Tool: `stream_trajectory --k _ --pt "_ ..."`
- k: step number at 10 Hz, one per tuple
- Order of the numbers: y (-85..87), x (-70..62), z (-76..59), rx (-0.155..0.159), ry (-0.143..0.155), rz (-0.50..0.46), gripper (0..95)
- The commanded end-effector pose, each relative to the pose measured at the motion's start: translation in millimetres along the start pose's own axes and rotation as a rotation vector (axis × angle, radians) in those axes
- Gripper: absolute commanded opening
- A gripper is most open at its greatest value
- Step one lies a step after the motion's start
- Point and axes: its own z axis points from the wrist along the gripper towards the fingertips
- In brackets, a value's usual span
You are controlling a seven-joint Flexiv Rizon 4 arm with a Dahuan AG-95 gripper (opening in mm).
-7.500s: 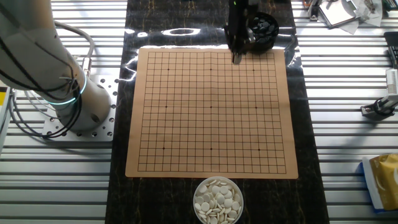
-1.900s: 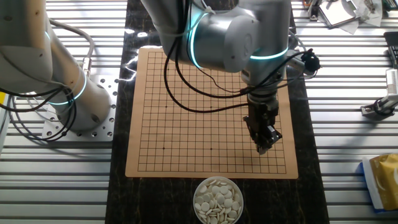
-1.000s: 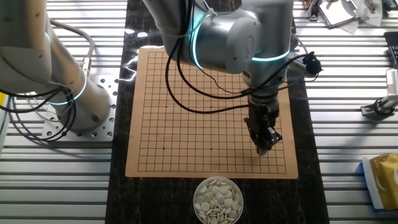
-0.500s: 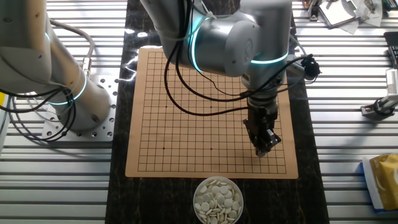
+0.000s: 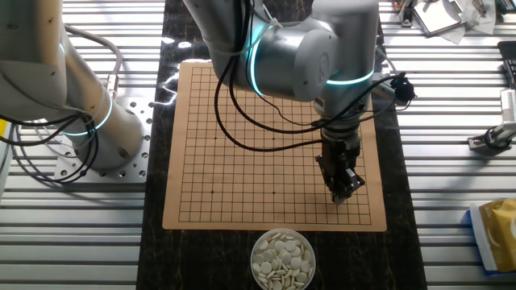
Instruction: Play the first move as black on the 3-4 point in the upper right corner of the Go board
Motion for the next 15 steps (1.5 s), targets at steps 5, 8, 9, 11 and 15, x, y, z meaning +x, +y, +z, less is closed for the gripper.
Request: stream_trajectory --k 5,8,9,11,15 --pt "-0.6 0.2 0.0 0.001 -0.007 0.001 0.0" --pt "-1.4 -0.7 -2.8 -0.006 -0.017 0.001 0.0" --pt "-3.4 -5.1 -8.1 -0.008 -0.013 0.000 0.0" --pt "-5.3 -10.9 -13.0 -0.012 -0.008 0.005 0.0" --pt "-5.7 -12.8 -13.7 -0.013 -0.008 0.001 0.0"
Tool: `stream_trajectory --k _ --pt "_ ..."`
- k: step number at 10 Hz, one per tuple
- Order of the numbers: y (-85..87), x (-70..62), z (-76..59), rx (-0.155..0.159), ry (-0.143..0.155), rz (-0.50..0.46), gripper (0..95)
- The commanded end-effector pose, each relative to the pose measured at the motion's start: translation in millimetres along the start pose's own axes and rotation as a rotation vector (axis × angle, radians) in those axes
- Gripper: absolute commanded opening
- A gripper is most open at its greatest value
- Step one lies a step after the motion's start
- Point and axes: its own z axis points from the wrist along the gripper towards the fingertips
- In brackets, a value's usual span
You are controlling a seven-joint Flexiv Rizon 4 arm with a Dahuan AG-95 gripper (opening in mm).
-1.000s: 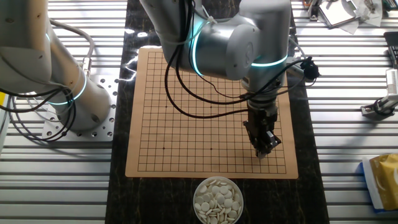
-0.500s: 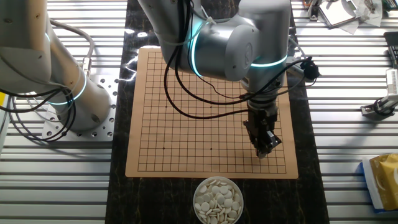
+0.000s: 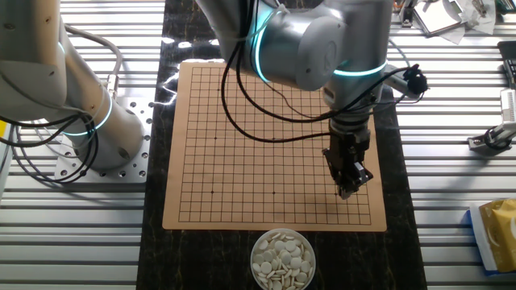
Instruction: Play the first move as black on the 3-4 point in the upper right corner of the Go board
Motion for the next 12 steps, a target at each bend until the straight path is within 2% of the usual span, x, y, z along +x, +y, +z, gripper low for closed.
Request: stream_trajectory --k 1,12 --pt "0.4 0.8 0.6 0.003 0.004 -0.001 0.0" --pt "4.0 9.8 12.0 0.014 0.011 -0.013 0.0"
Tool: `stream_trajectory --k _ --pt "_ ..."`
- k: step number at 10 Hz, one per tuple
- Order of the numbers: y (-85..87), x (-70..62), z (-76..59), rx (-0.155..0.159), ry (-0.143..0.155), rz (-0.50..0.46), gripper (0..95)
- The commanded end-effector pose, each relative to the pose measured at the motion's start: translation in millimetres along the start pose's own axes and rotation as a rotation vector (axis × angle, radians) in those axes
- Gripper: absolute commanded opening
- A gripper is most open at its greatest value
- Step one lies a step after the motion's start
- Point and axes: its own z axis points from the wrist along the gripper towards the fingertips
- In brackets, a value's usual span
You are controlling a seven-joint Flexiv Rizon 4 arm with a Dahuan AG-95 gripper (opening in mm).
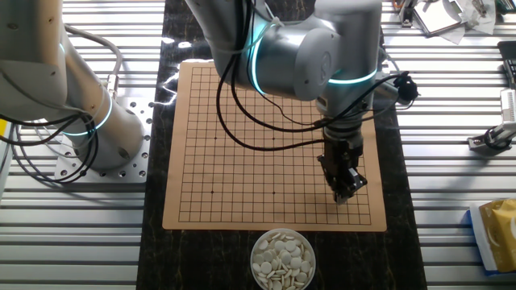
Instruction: Play the first move as black on the 3-4 point in the upper right corner of the Go board
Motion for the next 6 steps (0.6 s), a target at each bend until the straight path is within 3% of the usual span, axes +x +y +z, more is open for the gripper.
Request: stream_trajectory --k 1,6 --pt "-0.3 -0.7 2.0 0.004 -0.003 0.002 0.0" --pt "0.2 -0.4 4.2 0.006 -0.003 0.000 0.0"
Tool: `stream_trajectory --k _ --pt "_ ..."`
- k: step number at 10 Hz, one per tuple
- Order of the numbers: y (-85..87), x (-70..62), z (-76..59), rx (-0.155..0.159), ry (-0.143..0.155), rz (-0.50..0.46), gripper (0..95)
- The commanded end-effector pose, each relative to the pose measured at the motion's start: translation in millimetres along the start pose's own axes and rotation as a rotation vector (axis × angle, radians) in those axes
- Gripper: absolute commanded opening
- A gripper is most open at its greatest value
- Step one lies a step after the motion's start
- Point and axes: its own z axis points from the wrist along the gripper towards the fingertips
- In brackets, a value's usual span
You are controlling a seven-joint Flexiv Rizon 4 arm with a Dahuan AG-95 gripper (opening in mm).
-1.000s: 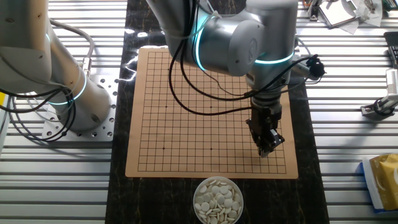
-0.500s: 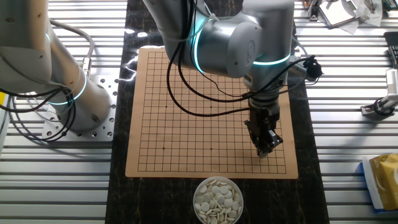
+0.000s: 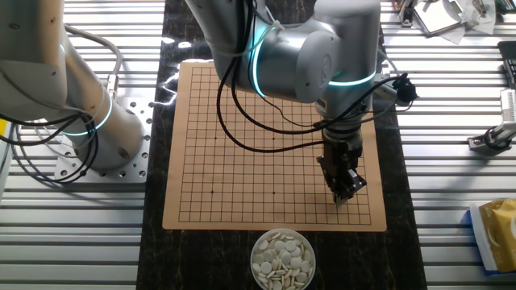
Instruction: Play the first move as black on the 3-4 point in the upper right corner of the Go board
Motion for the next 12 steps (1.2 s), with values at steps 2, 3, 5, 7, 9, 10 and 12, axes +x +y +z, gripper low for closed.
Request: stream_trajectory --k 2,3,5,7,9,10,12 --pt "0.3 -0.1 1.9 0.002 -0.002 0.001 0.0" --pt "0.7 0.5 2.7 0.003 -0.001 -0.001 0.0" --pt "1.0 1.0 3.7 0.004 -0.001 -0.003 0.0" --pt "1.1 1.2 3.8 0.004 -0.001 -0.003 0.0" --pt "1.2 1.5 3.9 0.005 0.000 -0.005 0.0" --pt "1.3 1.8 4.1 0.004 -0.001 -0.006 0.0" --pt "1.3 1.8 4.1 0.005 0.000 -0.005 0.0"
